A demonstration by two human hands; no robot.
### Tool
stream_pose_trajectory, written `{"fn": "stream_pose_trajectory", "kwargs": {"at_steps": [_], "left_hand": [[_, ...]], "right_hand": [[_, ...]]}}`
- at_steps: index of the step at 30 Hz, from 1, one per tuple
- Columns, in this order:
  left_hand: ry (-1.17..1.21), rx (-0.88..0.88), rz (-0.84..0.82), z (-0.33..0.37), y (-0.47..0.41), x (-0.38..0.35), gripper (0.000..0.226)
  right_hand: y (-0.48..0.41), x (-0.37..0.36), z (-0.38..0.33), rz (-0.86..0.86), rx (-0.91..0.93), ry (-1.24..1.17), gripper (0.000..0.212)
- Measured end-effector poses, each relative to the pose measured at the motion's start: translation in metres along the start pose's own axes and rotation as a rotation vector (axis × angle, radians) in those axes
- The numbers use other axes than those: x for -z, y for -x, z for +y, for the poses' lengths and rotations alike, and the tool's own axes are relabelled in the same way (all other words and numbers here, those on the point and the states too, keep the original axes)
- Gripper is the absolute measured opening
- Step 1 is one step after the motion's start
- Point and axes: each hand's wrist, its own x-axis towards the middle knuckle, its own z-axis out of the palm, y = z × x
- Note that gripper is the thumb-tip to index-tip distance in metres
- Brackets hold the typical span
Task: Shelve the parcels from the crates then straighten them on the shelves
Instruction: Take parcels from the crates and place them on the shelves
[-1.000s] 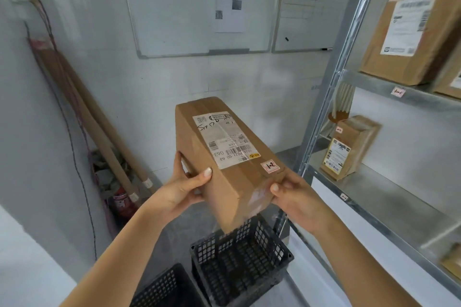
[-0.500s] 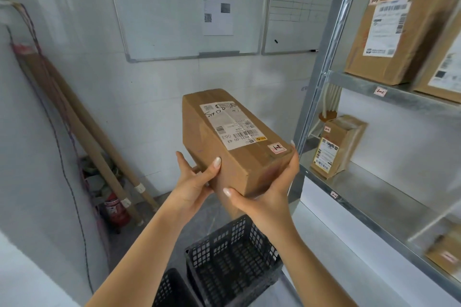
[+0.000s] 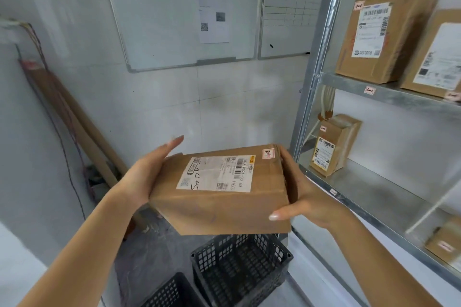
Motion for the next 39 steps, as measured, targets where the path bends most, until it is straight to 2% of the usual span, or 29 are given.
{"fn": "stream_pose_trajectory", "kwargs": {"at_steps": [3,6,10,13,17,23,27,32,36,39], "left_hand": [[-0.146,0.02,-0.066,-0.005,0.001,0.004,0.072],[-0.132,-0.029,-0.073,-0.014,0.014,-0.001,0.08],[-0.075,-0.141,-0.007,-0.026,0.025,-0.014,0.081],[-0.063,-0.162,0.026,-0.028,0.025,-0.024,0.092],[-0.059,-0.2,0.017,-0.021,0.026,-0.045,0.099],[-0.066,-0.286,-0.055,-0.005,0.033,-0.111,0.067],[-0.043,-0.335,-0.153,0.001,0.044,-0.166,0.05],[-0.08,-0.417,-0.452,0.008,0.081,-0.225,0.073],[-0.139,-0.414,-0.591,0.006,0.124,-0.264,0.064],[-0.149,-0.377,-0.653,0.0,0.16,-0.299,0.068]], "right_hand": [[0.001,0.001,-0.008,0.0,-0.001,-0.012,0.123],[0.003,0.005,-0.015,0.082,-0.003,-0.003,0.117],[0.006,-0.007,-0.021,0.339,-0.008,0.083,0.103],[0.008,-0.02,-0.027,0.595,0.059,0.114,0.088],[0.018,-0.027,-0.043,0.763,0.119,0.13,0.098],[0.047,-0.028,-0.073,0.766,0.175,0.019,0.089],[0.084,-0.025,-0.09,0.777,0.212,0.002,0.083],[0.16,-0.014,-0.103,0.853,0.242,0.06,0.087],[0.23,-0.02,-0.11,0.928,0.231,0.101,0.087],[0.292,-0.031,-0.119,1.008,0.213,0.114,0.082]]}}
